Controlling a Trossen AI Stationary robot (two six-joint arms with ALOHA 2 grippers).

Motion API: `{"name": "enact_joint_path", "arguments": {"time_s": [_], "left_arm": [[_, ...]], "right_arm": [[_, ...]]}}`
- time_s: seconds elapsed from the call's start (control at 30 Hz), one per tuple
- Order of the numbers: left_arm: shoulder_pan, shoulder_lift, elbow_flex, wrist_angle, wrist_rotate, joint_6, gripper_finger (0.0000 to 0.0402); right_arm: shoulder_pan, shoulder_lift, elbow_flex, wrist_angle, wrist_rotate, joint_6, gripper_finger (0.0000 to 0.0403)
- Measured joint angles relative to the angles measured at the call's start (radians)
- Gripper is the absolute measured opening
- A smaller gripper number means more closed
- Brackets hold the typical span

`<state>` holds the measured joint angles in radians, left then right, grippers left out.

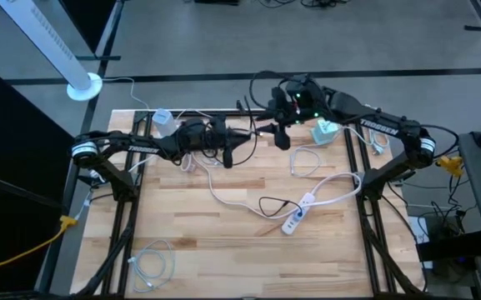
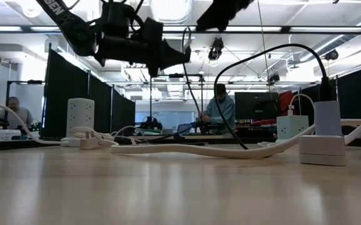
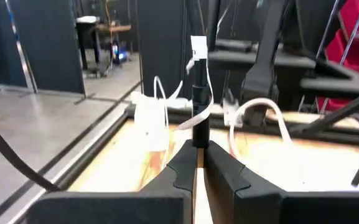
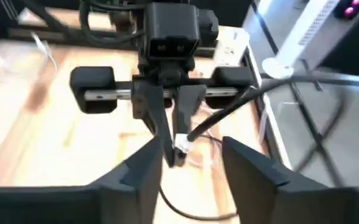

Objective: Insert USB
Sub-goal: Insert the black charger cable into the green outlet extension

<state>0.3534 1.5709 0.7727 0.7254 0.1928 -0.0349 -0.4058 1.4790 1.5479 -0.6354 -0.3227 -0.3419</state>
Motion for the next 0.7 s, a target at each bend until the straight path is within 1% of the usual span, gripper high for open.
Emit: {"name": "enact_joint_path", "arguments": {"time_s": [0.1, 0.13, 0.23, 0.3, 0.43, 0.53, 0.6, 0.7], "left_arm": [[0.0, 0.014, 0.0, -0.018, 0.0, 0.0, 0.0006], [0.0, 0.021, 0.0, -0.026, 0.0, 0.001, 0.0006], [0.0, 0.06, -0.001, -0.037, 0.0, 0.001, 0.0006], [-0.004, 0.088, -0.001, -0.025, 0.003, -0.012, 0.0006], [-0.02, 0.121, -0.001, 0.017, 0.016, -0.037, 0.0006], [-0.036, 0.123, -0.001, 0.017, 0.016, -0.042, 0.0006], [-0.05, 0.118, -0.001, 0.017, 0.01, -0.029, 0.0006], [-0.078, 0.116, -0.001, 0.01, -0.051, 0.007, 0.0006]], "right_arm": [[0.049, 0.035, 0.081, -0.049, 0.042, -0.041, 0.0186], [0.073, 0.053, 0.102, -0.068, 0.072, -0.063, 0.0192], [0.129, 0.12, 0.161, -0.121, 0.145, -0.134, 0.0202], [0.146, 0.176, 0.204, -0.166, 0.16, -0.171, 0.0203], [0.143, 0.284, 0.27, -0.285, 0.17, -0.21, 0.0196], [0.126, 0.323, 0.323, -0.359, 0.174, -0.234, 0.0184], [0.111, 0.344, 0.363, -0.435, 0.202, -0.248, 0.0175], [0.101, 0.395, 0.421, -0.571, 0.222, -0.239, 0.0166]]}}
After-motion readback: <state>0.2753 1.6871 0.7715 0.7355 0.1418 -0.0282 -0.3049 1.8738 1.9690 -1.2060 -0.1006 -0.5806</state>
